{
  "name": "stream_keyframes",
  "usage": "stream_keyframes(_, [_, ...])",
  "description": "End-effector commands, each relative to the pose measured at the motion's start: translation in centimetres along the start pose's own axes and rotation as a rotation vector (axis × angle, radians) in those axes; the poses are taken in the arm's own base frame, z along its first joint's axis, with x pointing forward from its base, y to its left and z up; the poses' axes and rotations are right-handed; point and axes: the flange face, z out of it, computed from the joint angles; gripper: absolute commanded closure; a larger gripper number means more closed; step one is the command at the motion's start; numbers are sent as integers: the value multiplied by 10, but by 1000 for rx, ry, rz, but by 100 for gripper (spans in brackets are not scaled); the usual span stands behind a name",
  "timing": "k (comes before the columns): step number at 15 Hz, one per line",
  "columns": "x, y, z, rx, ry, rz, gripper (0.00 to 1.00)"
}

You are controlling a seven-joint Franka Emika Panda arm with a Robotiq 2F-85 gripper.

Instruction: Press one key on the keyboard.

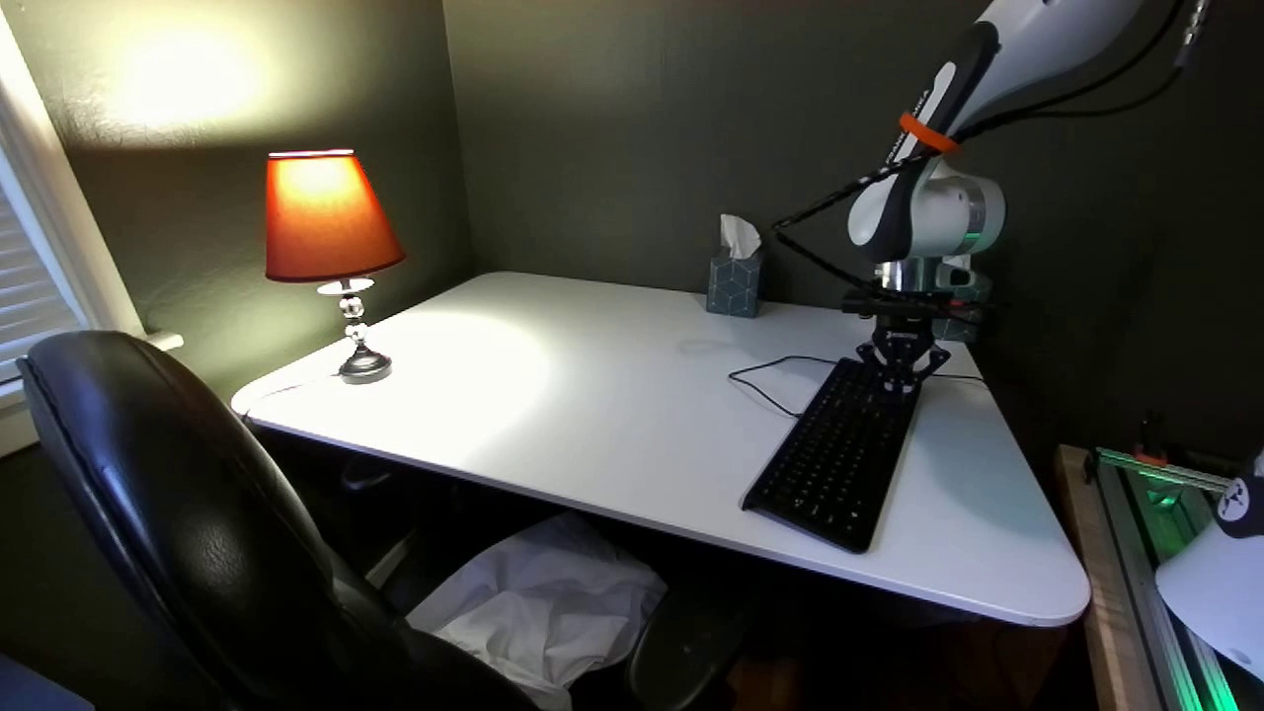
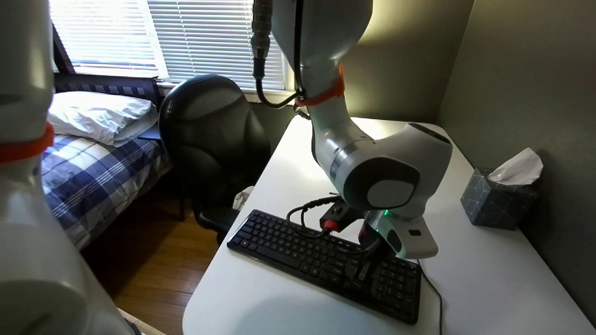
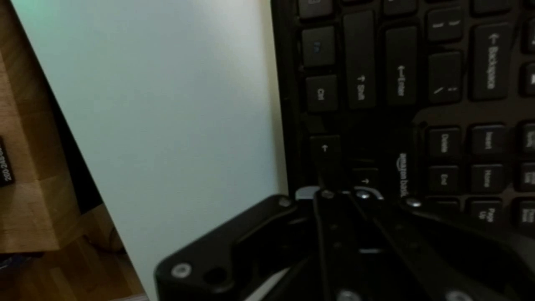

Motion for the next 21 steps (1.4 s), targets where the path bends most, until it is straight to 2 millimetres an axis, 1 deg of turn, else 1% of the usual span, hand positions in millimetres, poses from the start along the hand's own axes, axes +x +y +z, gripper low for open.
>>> stream_keyframes(1, [-1,9,-2,9,-6,13,100])
stream_keyframes(6, [-2,20,-13,47,10,23,100])
stream_keyframes(10, [-5,24,-23,86,13,18,100])
stream_keyframes(11, [-6,24,-25,93,13,16,88])
stream_keyframes(12, [-7,24,-27,95,17,9,73])
stream_keyframes(14, [-9,27,-31,97,45,-5,60])
stream_keyframes(15, [-9,28,-34,110,82,-26,51])
stream_keyframes(17, [-8,29,-40,133,200,-103,38])
stream_keyframes(18, [-7,30,-43,152,251,-130,29])
stream_keyframes(19, [-4,31,-43,150,302,-166,23])
stream_keyframes(20, [1,31,-43,147,354,-200,14])
stream_keyframes(21, [5,31,-47,150,402,-238,7])
